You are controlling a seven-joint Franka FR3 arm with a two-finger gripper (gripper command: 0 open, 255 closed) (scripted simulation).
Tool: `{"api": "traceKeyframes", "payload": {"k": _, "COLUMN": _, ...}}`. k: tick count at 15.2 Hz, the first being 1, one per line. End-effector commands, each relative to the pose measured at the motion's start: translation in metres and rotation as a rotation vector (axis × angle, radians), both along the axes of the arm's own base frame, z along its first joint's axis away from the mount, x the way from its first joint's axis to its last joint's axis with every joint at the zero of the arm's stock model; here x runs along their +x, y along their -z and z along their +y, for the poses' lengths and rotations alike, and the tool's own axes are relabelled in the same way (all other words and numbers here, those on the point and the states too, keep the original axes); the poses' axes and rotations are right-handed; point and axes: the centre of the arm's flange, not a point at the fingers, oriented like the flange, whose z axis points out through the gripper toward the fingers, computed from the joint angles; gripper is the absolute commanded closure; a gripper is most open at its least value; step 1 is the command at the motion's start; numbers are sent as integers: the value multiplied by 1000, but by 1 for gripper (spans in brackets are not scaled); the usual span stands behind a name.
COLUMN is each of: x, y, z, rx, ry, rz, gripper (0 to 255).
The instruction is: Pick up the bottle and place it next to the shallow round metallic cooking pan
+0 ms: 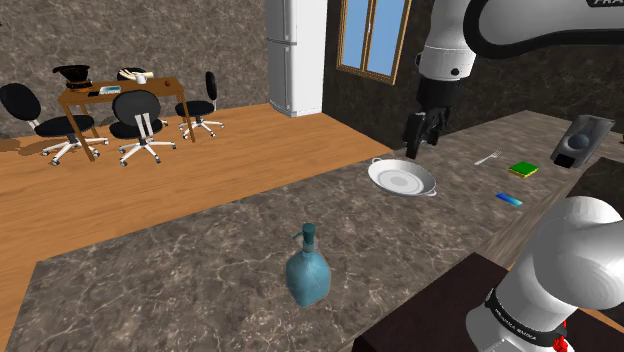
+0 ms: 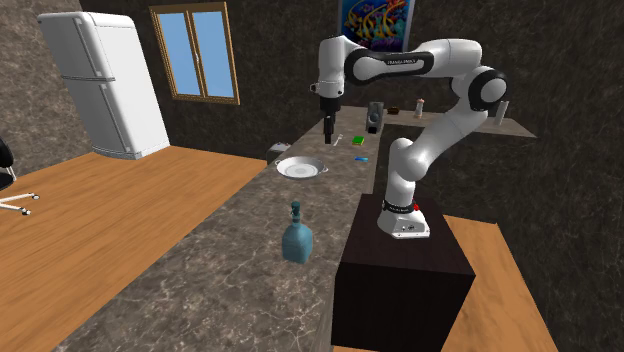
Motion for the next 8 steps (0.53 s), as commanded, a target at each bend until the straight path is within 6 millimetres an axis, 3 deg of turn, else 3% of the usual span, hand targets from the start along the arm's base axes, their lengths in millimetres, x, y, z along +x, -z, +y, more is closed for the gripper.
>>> {"api": "traceKeyframes", "payload": {"k": 1, "x": 0, "y": 0, "z": 0, "rx": 0, "ry": 0, "rz": 0, "gripper": 0}}
{"api": "traceKeyframes", "payload": {"k": 8, "x": 25, "y": 34, "z": 81, "rx": 4, "ry": -20, "rz": -2, "gripper": 0}}
